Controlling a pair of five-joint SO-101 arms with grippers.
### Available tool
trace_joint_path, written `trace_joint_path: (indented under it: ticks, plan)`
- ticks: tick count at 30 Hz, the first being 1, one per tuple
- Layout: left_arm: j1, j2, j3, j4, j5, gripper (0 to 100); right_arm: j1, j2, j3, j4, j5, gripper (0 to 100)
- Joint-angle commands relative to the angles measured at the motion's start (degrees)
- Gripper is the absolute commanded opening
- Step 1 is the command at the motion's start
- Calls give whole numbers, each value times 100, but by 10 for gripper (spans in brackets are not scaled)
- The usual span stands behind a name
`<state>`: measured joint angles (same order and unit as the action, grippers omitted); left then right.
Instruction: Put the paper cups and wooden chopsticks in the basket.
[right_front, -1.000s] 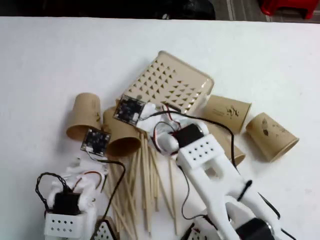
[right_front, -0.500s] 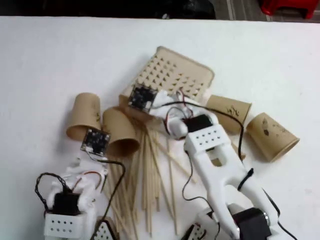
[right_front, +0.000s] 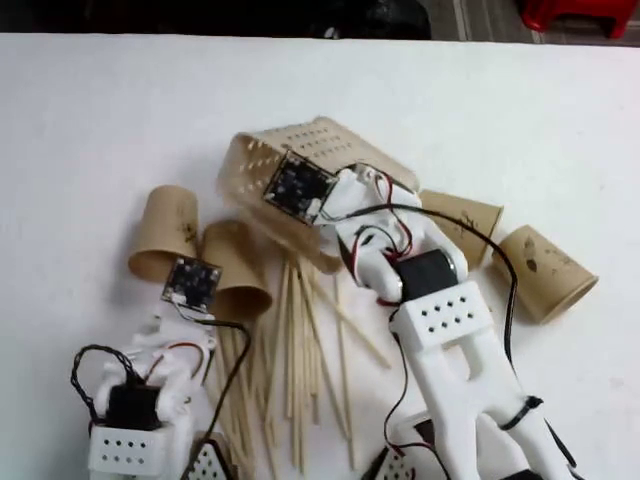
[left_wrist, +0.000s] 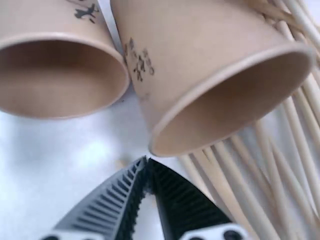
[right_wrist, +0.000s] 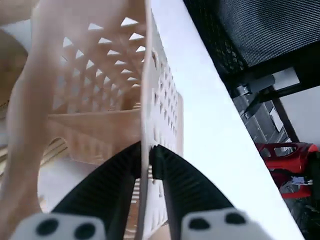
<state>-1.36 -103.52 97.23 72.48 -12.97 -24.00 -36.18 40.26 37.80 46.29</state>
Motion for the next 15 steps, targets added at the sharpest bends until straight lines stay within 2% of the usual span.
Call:
trace_joint_path:
  ticks: [1,9,15]
  plan:
    - [-31,-57,-26,-62,-53,24,31,-286,-290,163,-343,19]
    - [-31,-57,-26,-62,-53,24,31,-251,-1073,927,-1231,19]
    - [-31,-57,-26,-62,-53,24,31,-233,-1204,1051,-1389,19]
